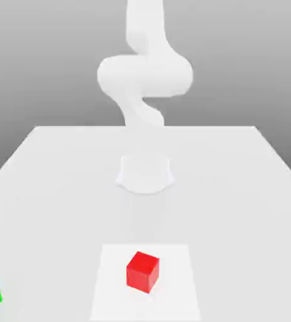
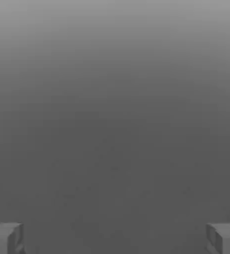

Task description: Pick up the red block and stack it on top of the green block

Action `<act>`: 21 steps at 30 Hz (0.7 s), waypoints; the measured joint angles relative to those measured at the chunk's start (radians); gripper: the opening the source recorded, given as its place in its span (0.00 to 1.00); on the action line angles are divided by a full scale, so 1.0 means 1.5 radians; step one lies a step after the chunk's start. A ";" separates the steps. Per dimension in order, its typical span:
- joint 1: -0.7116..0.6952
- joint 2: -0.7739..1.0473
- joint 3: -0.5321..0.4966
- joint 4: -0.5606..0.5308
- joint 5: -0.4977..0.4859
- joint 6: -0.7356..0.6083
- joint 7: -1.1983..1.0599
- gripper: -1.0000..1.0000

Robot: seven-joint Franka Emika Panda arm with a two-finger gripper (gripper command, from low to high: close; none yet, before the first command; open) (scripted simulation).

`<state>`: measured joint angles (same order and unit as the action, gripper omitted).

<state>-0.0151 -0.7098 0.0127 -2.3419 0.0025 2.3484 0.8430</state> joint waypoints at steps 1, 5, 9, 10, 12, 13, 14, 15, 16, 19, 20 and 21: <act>-0.005 0.027 0.004 -0.012 0.001 0.014 0.013 0.50; -0.021 0.126 0.019 -0.058 0.002 0.067 0.061 0.50; -0.035 0.222 0.032 -0.102 0.000 0.119 0.110 0.50; -0.039 0.246 0.035 -0.114 0.000 0.132 0.122 0.50; -0.043 0.295 0.040 -0.136 -0.002 0.157 0.147 0.50; -0.046 0.319 0.042 -0.147 -0.003 0.170 0.161 0.50; -0.049 0.343 0.045 -0.158 -0.004 0.183 0.173 0.50; -0.051 0.367 0.047 -0.169 -0.005 0.196 0.186 0.50; -0.052 0.392 0.047 -0.181 -0.007 0.209 0.199 0.50; -0.054 0.464 0.047 -0.214 -0.010 0.248 0.237 0.50; -0.054 0.488 0.047 -0.225 -0.010 0.261 0.249 0.50; -0.055 0.512 0.047 -0.230 -0.012 0.277 0.258 0.50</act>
<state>-0.0973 0.0589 0.0830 -2.6867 -0.0162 2.7644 1.2299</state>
